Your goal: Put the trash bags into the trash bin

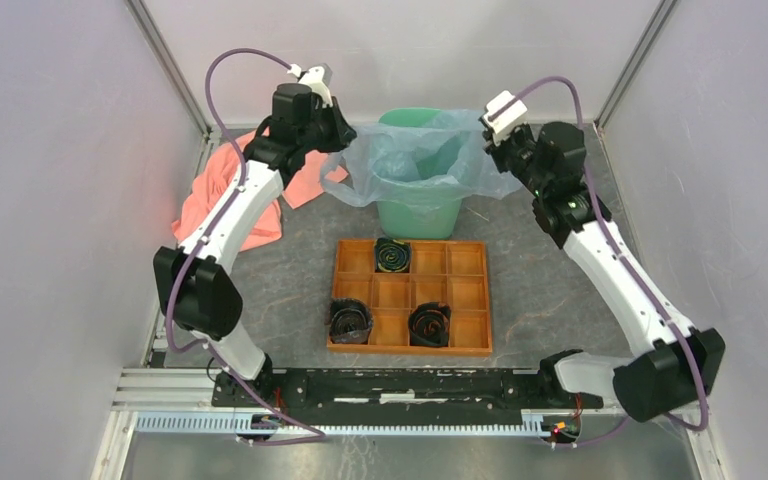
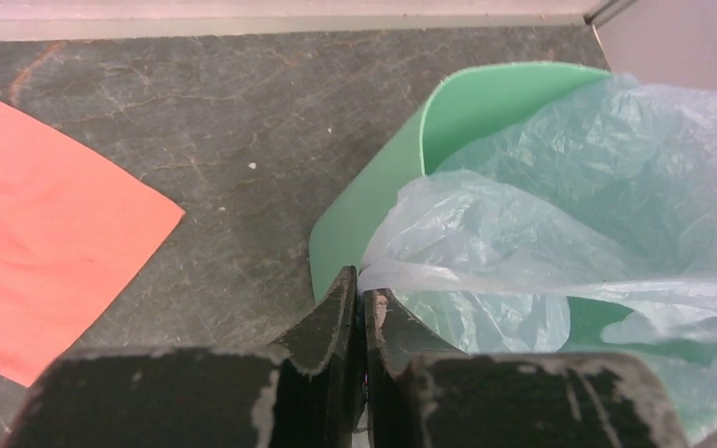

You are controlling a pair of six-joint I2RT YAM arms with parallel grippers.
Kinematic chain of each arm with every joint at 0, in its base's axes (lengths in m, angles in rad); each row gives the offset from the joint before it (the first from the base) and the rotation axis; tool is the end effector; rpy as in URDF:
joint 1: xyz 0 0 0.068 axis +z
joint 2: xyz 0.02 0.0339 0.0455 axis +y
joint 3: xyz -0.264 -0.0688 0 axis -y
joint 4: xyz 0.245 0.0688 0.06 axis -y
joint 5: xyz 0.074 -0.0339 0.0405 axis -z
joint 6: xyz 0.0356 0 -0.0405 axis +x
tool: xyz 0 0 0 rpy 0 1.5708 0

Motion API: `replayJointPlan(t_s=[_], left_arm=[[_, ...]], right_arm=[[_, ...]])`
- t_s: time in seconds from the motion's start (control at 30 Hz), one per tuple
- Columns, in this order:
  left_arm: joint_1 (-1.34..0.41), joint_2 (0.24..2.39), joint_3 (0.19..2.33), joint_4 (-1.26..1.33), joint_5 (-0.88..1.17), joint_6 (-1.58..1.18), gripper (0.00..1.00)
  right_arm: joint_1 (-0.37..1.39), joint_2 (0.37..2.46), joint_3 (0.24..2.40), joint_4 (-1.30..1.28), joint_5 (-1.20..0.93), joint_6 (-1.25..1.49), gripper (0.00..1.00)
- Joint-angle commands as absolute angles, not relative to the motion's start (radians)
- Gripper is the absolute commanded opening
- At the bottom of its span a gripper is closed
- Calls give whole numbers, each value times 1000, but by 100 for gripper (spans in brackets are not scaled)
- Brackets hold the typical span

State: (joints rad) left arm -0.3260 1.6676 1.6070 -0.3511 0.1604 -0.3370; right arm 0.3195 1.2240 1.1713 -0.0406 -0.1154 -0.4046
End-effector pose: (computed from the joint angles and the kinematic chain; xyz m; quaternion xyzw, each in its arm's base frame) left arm 0.3712 -0.1315 0.3776 0.0393 0.8343 -0.2410 0.4943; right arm 0.2712 0.0940 0.3986 -0.2977 0.6765 0.0140 0.6734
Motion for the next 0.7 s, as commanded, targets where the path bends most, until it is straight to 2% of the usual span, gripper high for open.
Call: replayJointPlan(t_s=[0.0, 0.07, 0.1, 0.27, 0.4, 0.57, 0.67], left_arm=[[-307, 1702, 1675, -285, 108, -399, 10], [-305, 1719, 1690, -276, 106, -414, 8], [-303, 1727, 1694, -269, 111, -420, 7], [-301, 1729, 1688, -250, 130, -438, 6], [-301, 1707, 1657, -233, 145, -450, 5], [-301, 1686, 1608, -178, 139, -464, 2], [-301, 1699, 1605, -160, 133, -468, 2]], right_arm=[[315, 1361, 1350, -95, -176, -345, 13], [303, 1441, 1462, -206, -263, -306, 3], [294, 1481, 1517, -258, -338, -274, 1], [281, 1567, 1669, -444, -672, -180, 1], [281, 1522, 1605, -499, -744, -143, 1], [258, 1487, 1497, -383, -914, -5, 0], [155, 1495, 1399, -139, -924, 278, 1]])
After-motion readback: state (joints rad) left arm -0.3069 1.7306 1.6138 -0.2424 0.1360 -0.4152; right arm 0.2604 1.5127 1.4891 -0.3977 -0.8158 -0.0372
